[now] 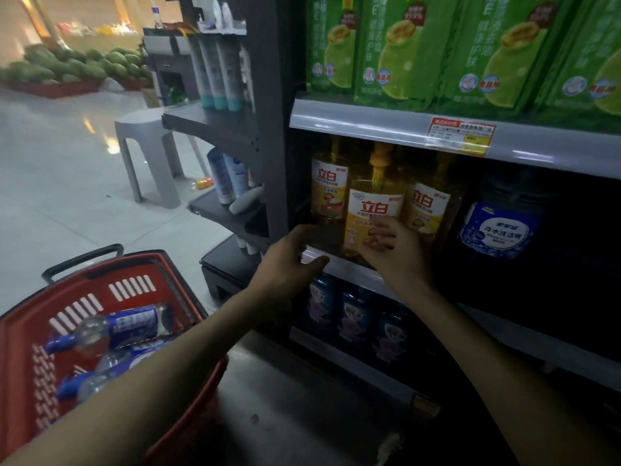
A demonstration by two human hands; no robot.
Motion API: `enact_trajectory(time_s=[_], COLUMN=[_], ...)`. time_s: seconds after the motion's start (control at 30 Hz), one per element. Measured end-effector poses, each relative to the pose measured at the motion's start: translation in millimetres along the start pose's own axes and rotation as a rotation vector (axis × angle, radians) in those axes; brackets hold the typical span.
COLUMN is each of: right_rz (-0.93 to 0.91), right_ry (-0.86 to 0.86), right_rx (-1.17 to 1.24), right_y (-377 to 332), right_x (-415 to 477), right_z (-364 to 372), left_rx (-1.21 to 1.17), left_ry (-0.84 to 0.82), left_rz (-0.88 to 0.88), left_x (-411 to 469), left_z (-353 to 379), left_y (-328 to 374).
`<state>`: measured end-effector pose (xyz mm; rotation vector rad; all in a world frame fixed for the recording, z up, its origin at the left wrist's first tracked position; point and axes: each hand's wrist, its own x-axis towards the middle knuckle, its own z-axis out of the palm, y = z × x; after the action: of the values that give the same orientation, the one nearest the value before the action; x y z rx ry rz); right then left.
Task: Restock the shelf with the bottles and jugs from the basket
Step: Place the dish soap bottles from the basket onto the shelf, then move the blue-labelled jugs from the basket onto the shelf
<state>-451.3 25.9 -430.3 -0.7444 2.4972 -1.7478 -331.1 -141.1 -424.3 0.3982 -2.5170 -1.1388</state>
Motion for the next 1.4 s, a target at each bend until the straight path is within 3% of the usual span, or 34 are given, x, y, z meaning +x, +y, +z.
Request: enact_trajectory(time_s=[0.27, 0.47, 0.6, 0.7, 0.9, 1.03, 1.3, 1.4], right_rz=[-0.337, -0.653, -0.942, -1.072, -1.144, -1.087, -0.946, -0.978], right_ry=[-0.383, -0.749, -0.888, -0.994, -1.096, -1.13, -1.118, -1.01], right_rx=[-0.413, -0.734, -0.783, -0.79, -0.868, -0.842, -0.914, -0.852], right_y=[-30, -24, -5, -2, 9, 21, 28, 41], right_x=[-34, -88, -127, -151, -164, -155, -135, -121], right_z=[76, 157, 200, 223, 229, 230, 212, 197], left_rx=[0.376, 0.629, 0.661, 0.694, 0.774, 0.846, 0.856, 0.878], left_ry=[-0.034, -0.025, -0.085, -0.07, -0.056, -0.089, -0.051, -0.098], left_rz=[-0.007, -0.185, -0.308, -0.238, -0.164, -0.178, -0.247, -0.27], left_x=[-85, -169, -217, -242, -275, -278, -270, -270], left_z=[-86, -128, -134, -135, -150, -159, -158, -151], left_y=[-68, -161, -209, -229, -244, -252, -258, -260])
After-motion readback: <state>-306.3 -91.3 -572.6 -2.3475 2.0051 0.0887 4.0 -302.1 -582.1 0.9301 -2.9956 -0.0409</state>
